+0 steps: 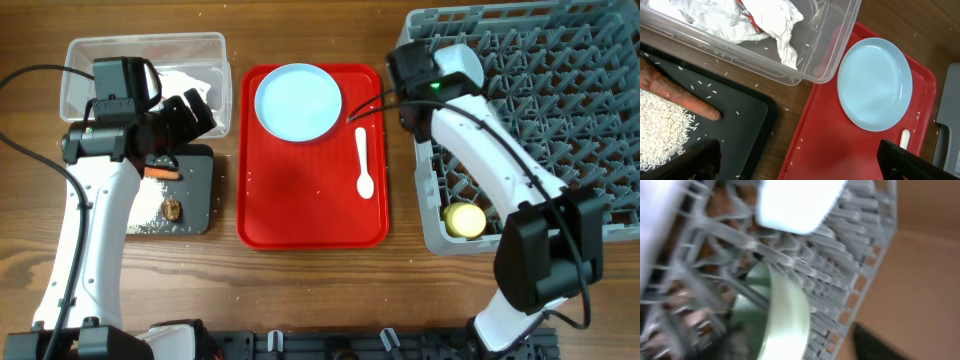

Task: Sort waste into correct bins and load items into the dishwasher rack
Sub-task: 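Place the green bowl in the dish rack and release, then grasp the edge of the light-blue plate with the right gripper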

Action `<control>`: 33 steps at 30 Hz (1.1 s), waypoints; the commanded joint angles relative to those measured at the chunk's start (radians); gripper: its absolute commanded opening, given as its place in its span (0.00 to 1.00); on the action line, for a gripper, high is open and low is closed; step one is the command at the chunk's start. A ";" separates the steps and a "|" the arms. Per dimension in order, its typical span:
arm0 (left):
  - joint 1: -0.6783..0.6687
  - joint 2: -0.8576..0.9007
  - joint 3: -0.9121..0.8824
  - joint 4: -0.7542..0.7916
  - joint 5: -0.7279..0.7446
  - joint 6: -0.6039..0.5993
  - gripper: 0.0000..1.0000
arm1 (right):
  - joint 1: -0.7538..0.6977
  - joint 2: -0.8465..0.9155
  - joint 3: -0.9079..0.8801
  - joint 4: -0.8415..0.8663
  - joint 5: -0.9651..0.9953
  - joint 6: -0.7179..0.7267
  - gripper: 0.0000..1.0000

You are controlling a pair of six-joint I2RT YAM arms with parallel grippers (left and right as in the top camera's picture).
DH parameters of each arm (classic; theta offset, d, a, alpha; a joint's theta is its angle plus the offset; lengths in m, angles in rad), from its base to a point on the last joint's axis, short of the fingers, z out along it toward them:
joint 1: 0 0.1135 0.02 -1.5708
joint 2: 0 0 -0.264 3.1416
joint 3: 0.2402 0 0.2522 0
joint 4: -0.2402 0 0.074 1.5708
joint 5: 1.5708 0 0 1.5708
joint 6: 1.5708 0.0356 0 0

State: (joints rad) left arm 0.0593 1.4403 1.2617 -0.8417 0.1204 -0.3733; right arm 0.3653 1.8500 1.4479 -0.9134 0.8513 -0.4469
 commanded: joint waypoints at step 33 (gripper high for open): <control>0.005 0.002 0.008 0.002 -0.006 -0.009 1.00 | 0.093 0.464 0.306 0.261 -0.960 1.263 0.11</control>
State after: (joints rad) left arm 0.0593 1.4403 1.2617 -0.8417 0.1204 -0.3733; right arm 0.4511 2.2932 1.7546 -0.6487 -0.1043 0.7937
